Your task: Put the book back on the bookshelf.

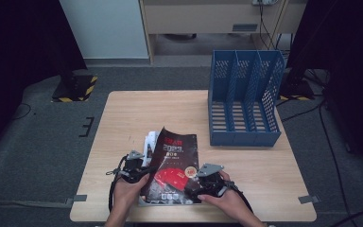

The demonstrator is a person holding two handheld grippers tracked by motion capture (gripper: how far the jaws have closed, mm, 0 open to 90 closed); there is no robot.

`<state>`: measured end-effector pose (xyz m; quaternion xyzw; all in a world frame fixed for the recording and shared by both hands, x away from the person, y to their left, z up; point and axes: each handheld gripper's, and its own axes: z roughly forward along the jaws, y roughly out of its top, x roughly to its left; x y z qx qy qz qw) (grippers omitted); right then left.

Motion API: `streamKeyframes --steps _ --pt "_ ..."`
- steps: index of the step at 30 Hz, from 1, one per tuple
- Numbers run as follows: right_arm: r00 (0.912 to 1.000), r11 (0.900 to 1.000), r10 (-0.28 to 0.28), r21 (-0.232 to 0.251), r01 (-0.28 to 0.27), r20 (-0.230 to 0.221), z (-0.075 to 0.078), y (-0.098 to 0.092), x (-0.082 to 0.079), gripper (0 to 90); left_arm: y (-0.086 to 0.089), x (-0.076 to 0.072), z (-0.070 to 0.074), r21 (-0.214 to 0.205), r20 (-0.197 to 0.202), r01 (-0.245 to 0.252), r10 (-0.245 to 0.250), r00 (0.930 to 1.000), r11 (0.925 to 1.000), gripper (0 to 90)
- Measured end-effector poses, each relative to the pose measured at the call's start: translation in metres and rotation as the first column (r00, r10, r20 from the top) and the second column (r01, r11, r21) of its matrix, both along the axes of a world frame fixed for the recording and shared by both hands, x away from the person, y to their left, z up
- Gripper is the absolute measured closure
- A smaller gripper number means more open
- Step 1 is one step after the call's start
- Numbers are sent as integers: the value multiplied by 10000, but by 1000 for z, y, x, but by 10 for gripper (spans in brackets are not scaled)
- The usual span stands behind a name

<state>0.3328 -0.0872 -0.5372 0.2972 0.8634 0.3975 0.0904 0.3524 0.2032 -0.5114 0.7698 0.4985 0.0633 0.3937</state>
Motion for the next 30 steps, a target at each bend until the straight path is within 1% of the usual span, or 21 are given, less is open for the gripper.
streamKeyframes --steps 2,4,5,6,7,8,11,12,13,16,17,18,19,20,21,22,23,26,28,29,30 --pt "10000 10000 -22 52 22 -8 0 0 0 134 1 0 1 -185 19 -7 8 10000 9998 885" --pt "9999 9999 -24 128 25 -102 0 -1 1 131 4 -1 3 -510 74 -37 41 10000 9987 889" --pt "9999 9999 -40 159 42 -142 0 -1 1 112 7 -3 7 -932 187 -65 83 9998 9956 890" --pt "9999 9999 -40 159 42 -142 0 -1 1 112 7 -3 7 -932 187 -65 83 9998 9956 891" --pt "9995 9993 -61 370 72 -307 0 -3 2 96 8 -4 9 -1091 251 -55 83 9997 9940 891" --pt "9995 9993 -61 370 72 -307 0 -3 2 96 9 -5 10 -1140 373 -53 96 9993 9935 891" --pt "9989 9988 -151 460 171 -435 0 -5 5 80 10 -8 13 -1307 472 80 -18 9989 9914 893" --pt "9989 9988 -151 460 171 -435 0 -5 5 80 10 -9 14 -1441 506 78 -5 9987 9895 893" --pt "9984 9981 -187 576 219 -542 0 -7 6 80 12 -10 16 -1731 560 108 -11 9984 9849 894" --pt "9969 9972 -253 683 304 -739 1 -7 8 80 13 -11 17 -1910 608 129 -13 9982 9815 895" --pt "9955 9969 -273 716 338 -908 2 -7 10 74 15 -12 19 -2185 655 147 -3 9979 9757 895" --pt "9949 9971 -263 691 332 -978 2 -6 11 70 15 -12 19 -2185 655 147 -3 9979 9757 895" --pt "9944 9973 -251 666 320 -1027 3 -6 12 69 17 -13 20 -2434 734 228 -50 9973 9696 895" --pt "9944 9973 -251 666 320 -1027 3 -6 12 69 17 -13 20 -2434 734 228 -50 9973 9696 895" --pt "9931 9969 -204 728 289 -1158 4 -5 14 70 18 -14 23 -2625 821 326 -114 9966 9644 896" --pt "9931 9969 -204 728 289 -1158 4 -5 14 70 18 -14 23 -2625 821 326 -114 9966 9644 896" --pt "9927 9967 -207 754 299 -1190 4 -4 15 70 18 -15 24 -2739 912 381 -135 9957 9610 896" --pt "9920 9965 -169 785 269 -1252 7 -4 17 72 19 -16 27 -2869 1039 504 -212 9944 9566 897" --pt "9909 9960 -221 830 333 -1328 8 -4 21 66 21 -17 28 -3035 1084 547 -225 9938 9513 897" --pt "9886 9949 -265 926 406 -1480 8 -5 25 66 23 -17 29 -3237 1123 567 -212 9934 9445 897" --pt "9886 9949 -265 926 406 -1480 8 -5 25 66 23 -17 29 -3237 1123 567 -212 9934 9445 897"
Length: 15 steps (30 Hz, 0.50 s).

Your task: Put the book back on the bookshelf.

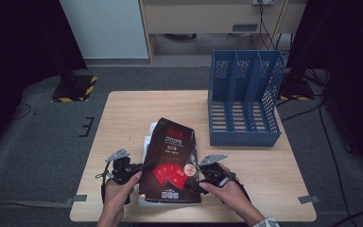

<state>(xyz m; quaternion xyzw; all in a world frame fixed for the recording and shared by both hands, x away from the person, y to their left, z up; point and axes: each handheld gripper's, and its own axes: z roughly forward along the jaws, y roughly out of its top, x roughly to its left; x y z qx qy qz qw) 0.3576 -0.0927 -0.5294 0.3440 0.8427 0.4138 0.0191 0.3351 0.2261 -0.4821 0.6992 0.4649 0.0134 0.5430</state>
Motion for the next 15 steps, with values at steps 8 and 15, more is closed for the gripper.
streamKeyframes --steps 8,15 --pt "9984 9996 193 196 -183 -533 -1 7 9 78 3 2 -3 -51 -116 -23 23 9999 10000 895" --pt "9992 9996 217 161 -212 -326 -2 9 9 82 3 4 -5 388 -148 -176 182 9997 9991 876"
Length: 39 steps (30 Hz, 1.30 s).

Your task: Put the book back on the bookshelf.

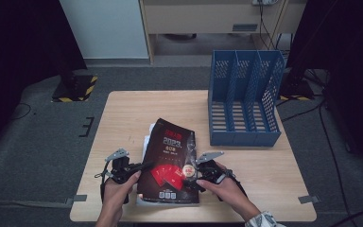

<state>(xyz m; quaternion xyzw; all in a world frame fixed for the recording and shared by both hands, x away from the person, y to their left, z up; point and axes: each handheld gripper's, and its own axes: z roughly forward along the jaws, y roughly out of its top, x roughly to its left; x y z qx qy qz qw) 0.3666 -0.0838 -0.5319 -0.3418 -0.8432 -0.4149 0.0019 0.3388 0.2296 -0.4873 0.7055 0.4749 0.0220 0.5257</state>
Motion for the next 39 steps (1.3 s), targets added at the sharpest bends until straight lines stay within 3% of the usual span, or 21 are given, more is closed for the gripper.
streamKeyframes --steps 3,4,5,6,7,8,9,10,11,12,14,16,18,20,21,23,24,29,30,33,39 --pt "10000 10000 -49 11 49 57 0 0 -1 82 0 0 0 400 139 -333 327 9994 9986 781" --pt "9999 10000 -73 16 73 120 -1 1 -1 82 2 0 1 817 405 -909 878 9953 9925 689" --pt "9999 10000 -73 16 73 120 -1 1 -1 82 2 0 1 817 405 -909 878 9953 9925 604" --pt "9998 9999 -127 50 126 171 -1 1 -2 82 6 0 2 1313 770 -1515 1423 9868 9797 500" --pt "9998 9999 -127 50 126 171 -1 1 -2 82 6 0 2 1313 770 -1515 1423 9868 9797 448" --pt "9997 9998 -167 57 166 204 -2 1 -3 82 13 1 1 1704 1029 -1983 1827 9778 9652 439" --pt "9997 9998 -167 57 166 204 -2 1 -3 82 13 1 1 1704 1029 -1983 1827 9778 9652 420" --pt "9996 9998 -189 65 188 204 -2 1 -3 82 19 2 -2 1920 847 -2177 2048 9751 9570 394" --pt "9996 9998 -189 65 188 204 -2 1 -3 82 19 2 -2 1920 847 -2177 2048 9751 9570 394" --pt "9996 9998 -195 84 193 225 -2 1 -2 82 22 3 -6 2193 687 -2255 2156 9741 9492 392" --pt "9996 9997 -193 129 190 208 -2 1 -2 83 22 4 -9 2416 523 -2238 2176 9746 9442 376" --pt "9996 9997 -186 146 183 206 -2 1 -2 83 19 6 -16 2875 90 -1853 1908 9816 9397 395" --pt "9996 9996 -224 174 221 189 -2 1 -2 84 16 7 -19 3078 -33 -1591 1683 9857 9380 433" --pt "9988 9991 -333 286 323 355 -3 1 -1 124 12 8 -24 3530 -308 -1313 1518 9879 9263 446" --pt "9988 9991 -333 286 323 355 -3 1 -1 124 12 8 -24 3530 -308 -1313 1518 9879 9263 450" --pt "9989 9988 -317 387 304 358 -4 1 0 133 9 9 -28 3828 -506 -1133 1433 9884 9169 466" --pt "9993 9985 -304 456 294 219 -4 2 1 148 6 10 -32 3882 -736 -909 1292 9889 9171 482" --pt "9998 9988 -200 455 199 9 -2 5 7 157 2 11 -34 3766 -765 -631 989 9922 9242 522" --pt "9998 9993 -146 354 150 -128 0 10 10 157 0 11 -33 3884 -706 -625 973 9928 9194 524" --pt "9997 9997 -49 228 54 -249 1 16 13 157 0 11 -34 3895 -674 -615 950 9932 9190 529" --pt "9993 10000 86 -24 -87 -375 3 36 22 158 2 12 -34 3722 -696 -608 931 9932 9262 531"
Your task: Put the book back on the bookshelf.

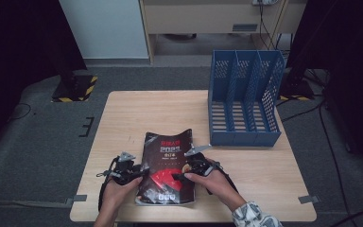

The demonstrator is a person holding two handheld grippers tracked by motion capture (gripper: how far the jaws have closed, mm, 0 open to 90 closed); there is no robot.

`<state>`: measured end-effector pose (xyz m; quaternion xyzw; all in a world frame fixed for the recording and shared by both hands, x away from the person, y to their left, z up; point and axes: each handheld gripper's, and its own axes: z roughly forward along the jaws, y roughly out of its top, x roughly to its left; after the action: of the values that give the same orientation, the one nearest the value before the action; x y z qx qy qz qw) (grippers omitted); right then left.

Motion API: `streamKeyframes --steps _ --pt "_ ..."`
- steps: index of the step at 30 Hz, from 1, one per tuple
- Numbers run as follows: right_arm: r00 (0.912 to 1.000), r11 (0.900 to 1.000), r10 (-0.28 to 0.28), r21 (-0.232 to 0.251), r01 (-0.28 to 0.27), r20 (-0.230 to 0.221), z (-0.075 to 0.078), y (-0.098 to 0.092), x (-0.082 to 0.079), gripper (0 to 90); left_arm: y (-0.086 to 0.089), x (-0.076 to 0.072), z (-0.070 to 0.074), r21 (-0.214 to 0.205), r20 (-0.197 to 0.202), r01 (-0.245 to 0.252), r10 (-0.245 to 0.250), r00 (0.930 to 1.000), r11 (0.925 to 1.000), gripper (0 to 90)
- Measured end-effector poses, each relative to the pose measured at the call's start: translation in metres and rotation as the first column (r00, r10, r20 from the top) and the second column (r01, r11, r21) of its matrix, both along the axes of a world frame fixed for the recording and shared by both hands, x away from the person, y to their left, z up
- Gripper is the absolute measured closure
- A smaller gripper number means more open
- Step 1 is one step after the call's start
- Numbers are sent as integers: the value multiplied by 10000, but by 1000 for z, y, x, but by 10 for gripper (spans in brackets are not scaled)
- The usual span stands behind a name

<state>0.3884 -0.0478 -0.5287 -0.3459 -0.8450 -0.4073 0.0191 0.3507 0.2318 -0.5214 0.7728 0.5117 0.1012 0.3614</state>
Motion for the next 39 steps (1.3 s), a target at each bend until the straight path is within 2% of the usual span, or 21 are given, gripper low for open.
streamKeyframes --steps 4,8,11,12,13,14,15,16,17,18,19,24,28,29,32,35,38,39 --pt "10000 9999 48 -93 -48 57 0 7 2 162 -1 1 0 10 24 53 -53 10000 10000 527" --pt "9999 9993 93 -370 -89 123 2 13 5 214 -2 1 0 38 38 92 -92 10000 10000 528" --pt "9998 9975 82 -697 -69 190 4 14 6 302 -4 1 0 46 36 160 -161 9999 9999 532" --pt "9998 9975 82 -697 -69 190 4 14 6 302 -4 1 0 46 36 160 -161 9999 9999 532" --pt "9996 9969 36 -792 -14 272 5 14 7 365 -5 1 0 91 54 231 -231 9997 9997 532" --pt "9996 9969 36 -792 -14 272 5 14 7 365 -5 1 0 91 54 231 -231 9997 9997 532" --pt "9988 9957 -52 -917 96 479 5 12 8 436 -6 1 0 99 42 315 -316 9995 9995 532" --pt "9988 9957 -52 -917 96 479 5 12 8 436 -6 1 0 99 42 315 -316 9995 9995 533" --pt "9980 9949 -152 -984 212 618 5 11 8 503 -7 1 0 62 32 336 -336 9994 9994 535" --pt "9980 9949 -152 -984 212 618 5 11 8 503 -7 1 0 62 32 336 -336 9994 9994 536" --pt "9971 9945 -154 -1019 229 742 4 9 9 542 -8 1 0 67 31 377 -377 9993 9993 536" --pt "9970 9953 -97 -958 171 772 6 8 8 560 -9 1 0 177 73 461 -462 9989 9988 535" --pt "9983 9961 155 -871 -107 556 8 11 8 498 -11 1 0 282 134 503 -507 9986 9983 535" --pt "9979 9936 383 -1086 -324 528 9 14 8 480 -11 0 0 361 146 533 -538 9984 9979 535" --pt "9979 9919 423 -1218 -362 483 10 16 8 484 -11 1 0 343 146 539 -544 9984 9980 534" --pt "9976 9881 298 -1526 -199 624 9 17 8 545 -11 1 0 335 146 561 -566 9983 9979 534" --pt "9978 9887 161 -1500 -63 644 9 16 8 591 -11 1 0 348 139 580 -586 9982 9977 530" --pt "9970 9890 29 -1474 85 770 9 16 8 639 -12 1 0 341 143 612 -617 9980 9975 530"
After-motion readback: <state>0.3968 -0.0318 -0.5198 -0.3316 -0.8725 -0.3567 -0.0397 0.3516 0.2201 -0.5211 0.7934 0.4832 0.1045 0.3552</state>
